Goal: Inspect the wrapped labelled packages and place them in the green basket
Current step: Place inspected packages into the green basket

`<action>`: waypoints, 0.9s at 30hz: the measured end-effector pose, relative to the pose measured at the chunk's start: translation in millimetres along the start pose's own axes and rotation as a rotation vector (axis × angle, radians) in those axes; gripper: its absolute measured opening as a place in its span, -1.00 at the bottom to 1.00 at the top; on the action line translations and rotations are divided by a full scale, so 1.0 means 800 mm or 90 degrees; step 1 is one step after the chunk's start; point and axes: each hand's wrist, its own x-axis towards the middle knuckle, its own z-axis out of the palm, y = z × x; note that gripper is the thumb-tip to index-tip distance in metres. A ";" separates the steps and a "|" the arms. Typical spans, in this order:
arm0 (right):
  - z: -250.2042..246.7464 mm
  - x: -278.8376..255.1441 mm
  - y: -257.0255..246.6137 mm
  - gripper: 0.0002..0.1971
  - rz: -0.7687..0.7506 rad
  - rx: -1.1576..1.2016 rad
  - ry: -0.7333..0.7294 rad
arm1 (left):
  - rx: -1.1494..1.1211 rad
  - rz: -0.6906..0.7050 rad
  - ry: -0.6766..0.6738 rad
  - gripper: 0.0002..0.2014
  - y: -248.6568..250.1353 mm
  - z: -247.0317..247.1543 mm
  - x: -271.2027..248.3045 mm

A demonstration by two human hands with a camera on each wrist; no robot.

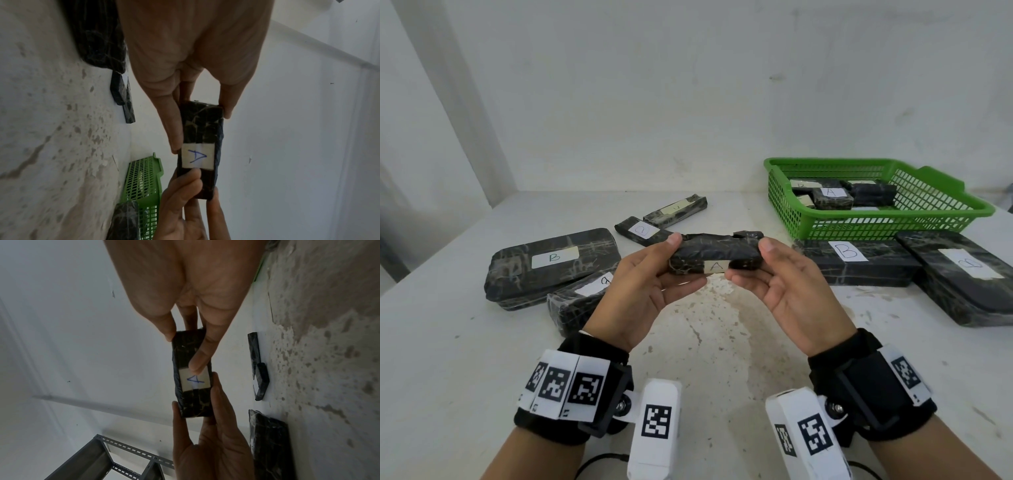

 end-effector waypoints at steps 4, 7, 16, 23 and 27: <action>0.002 0.000 0.002 -0.65 0.011 0.025 -0.001 | 0.001 -0.006 -0.006 -0.57 0.002 -0.003 0.000; 0.005 -0.001 0.005 -0.48 -0.012 -0.009 -0.004 | 0.012 -0.020 -0.018 -0.56 0.004 -0.002 -0.002; 0.002 0.000 0.009 -0.72 -0.064 -0.046 0.027 | 0.027 0.000 -0.031 -0.62 0.001 -0.001 -0.002; 0.002 0.001 0.011 -0.72 -0.071 -0.058 0.049 | 0.042 0.011 -0.032 -0.59 -0.003 0.000 -0.002; -0.001 0.002 0.013 -0.74 -0.087 -0.081 0.063 | 0.063 0.036 -0.027 -0.52 -0.007 0.001 -0.001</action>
